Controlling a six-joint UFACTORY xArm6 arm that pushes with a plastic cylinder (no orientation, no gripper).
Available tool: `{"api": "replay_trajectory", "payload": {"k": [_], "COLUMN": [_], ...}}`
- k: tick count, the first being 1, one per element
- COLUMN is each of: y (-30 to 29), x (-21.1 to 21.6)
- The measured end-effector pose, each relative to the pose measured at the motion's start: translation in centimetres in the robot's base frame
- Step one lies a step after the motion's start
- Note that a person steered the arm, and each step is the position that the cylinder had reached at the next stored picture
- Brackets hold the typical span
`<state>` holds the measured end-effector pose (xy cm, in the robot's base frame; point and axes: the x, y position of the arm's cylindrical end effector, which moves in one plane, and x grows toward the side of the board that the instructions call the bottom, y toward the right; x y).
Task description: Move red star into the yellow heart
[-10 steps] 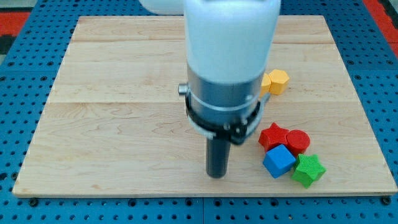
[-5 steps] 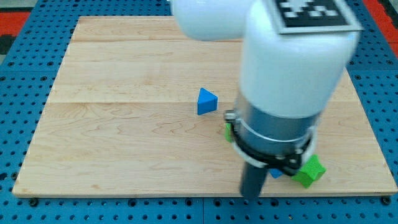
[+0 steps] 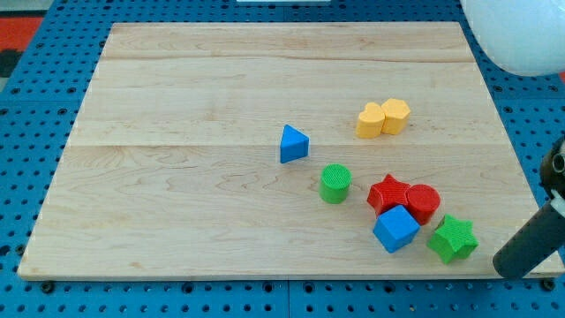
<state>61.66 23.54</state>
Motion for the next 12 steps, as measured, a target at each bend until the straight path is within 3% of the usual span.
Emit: {"api": "replay_trajectory", "payload": {"k": [1,4,5,6,10,12], "y": [-1.4,-0.7,2.4,1.8,-8.1,-11.7], "x": [-4.3,-5.5,0.0,0.2,-0.2,-5.1]}}
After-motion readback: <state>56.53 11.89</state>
